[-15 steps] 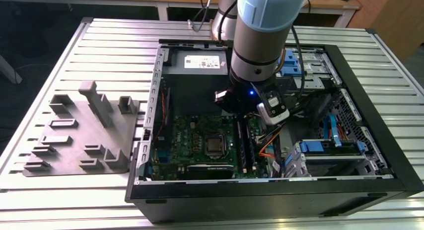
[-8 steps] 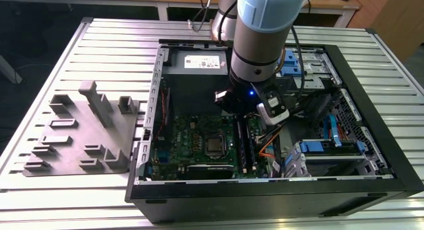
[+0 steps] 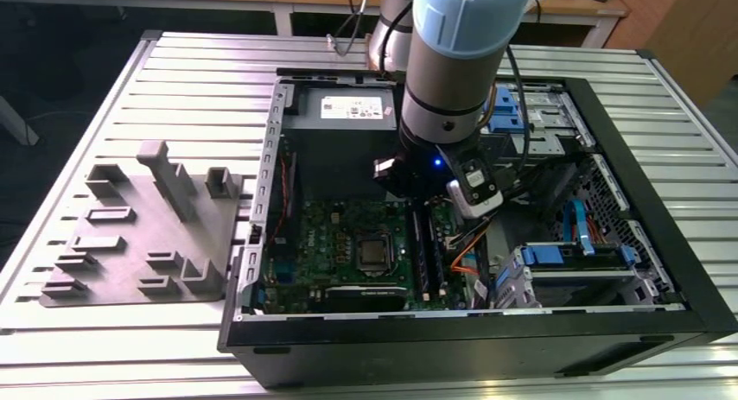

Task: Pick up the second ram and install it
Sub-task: 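Press down the second ram until it locks into place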

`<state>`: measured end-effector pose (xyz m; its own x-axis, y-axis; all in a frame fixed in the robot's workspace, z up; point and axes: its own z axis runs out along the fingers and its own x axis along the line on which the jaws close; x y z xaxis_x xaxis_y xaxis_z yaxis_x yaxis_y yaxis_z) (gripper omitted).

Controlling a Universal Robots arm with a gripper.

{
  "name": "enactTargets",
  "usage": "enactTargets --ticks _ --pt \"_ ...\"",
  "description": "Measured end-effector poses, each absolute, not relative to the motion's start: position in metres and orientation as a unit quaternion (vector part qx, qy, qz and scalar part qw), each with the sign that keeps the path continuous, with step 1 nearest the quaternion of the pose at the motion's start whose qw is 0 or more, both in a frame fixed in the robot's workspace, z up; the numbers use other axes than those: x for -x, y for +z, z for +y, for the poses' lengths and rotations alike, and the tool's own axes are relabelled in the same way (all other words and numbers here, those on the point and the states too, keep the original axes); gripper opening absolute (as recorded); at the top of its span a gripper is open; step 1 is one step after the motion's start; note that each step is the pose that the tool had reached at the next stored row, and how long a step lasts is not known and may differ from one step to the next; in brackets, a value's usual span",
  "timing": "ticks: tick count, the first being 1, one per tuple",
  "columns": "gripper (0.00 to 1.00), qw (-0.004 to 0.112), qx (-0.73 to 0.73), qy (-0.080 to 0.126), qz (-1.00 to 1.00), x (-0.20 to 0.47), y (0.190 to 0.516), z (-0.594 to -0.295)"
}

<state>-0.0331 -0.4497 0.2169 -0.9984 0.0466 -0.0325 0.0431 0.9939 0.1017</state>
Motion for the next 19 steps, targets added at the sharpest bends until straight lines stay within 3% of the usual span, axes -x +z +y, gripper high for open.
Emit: enactTargets --ticks 19 --pt "0.07 0.017 -0.022 0.051 0.998 0.033 0.235 -0.45"
